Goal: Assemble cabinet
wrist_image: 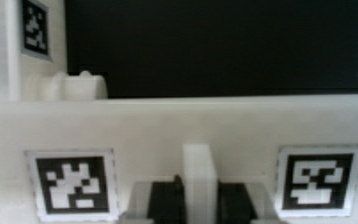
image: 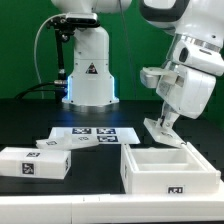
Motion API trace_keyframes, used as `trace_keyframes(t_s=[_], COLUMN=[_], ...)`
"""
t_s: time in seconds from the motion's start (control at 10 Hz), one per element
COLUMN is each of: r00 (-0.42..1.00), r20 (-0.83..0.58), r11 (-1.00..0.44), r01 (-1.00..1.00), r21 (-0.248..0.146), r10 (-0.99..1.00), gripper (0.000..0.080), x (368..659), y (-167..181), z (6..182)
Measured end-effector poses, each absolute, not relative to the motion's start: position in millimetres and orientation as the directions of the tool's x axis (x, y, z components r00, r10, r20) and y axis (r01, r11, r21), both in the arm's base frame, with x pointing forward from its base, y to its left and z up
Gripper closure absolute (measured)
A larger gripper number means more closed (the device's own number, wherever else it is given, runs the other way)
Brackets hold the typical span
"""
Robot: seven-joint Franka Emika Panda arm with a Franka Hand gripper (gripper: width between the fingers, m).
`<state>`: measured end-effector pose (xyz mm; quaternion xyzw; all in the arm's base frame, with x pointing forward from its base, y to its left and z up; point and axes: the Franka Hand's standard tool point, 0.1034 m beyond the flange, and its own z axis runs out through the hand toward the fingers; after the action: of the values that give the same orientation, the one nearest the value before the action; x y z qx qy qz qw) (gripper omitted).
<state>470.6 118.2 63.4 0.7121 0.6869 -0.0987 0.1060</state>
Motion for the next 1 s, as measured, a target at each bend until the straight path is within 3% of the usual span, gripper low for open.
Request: trace_keyframes(t_s=[0.4,1.0], r00=[0.023,0.01], r20=[-0.302,-0.27], r11=[-0.024,-0.006], r01=[1.0,1.0], r21=[0.0,0.017], r10=[0.953,0.963], gripper=[0.0735,0.0735], x=[471.3,478.9], y=[116.9,116.9], z=[64.4,61.8])
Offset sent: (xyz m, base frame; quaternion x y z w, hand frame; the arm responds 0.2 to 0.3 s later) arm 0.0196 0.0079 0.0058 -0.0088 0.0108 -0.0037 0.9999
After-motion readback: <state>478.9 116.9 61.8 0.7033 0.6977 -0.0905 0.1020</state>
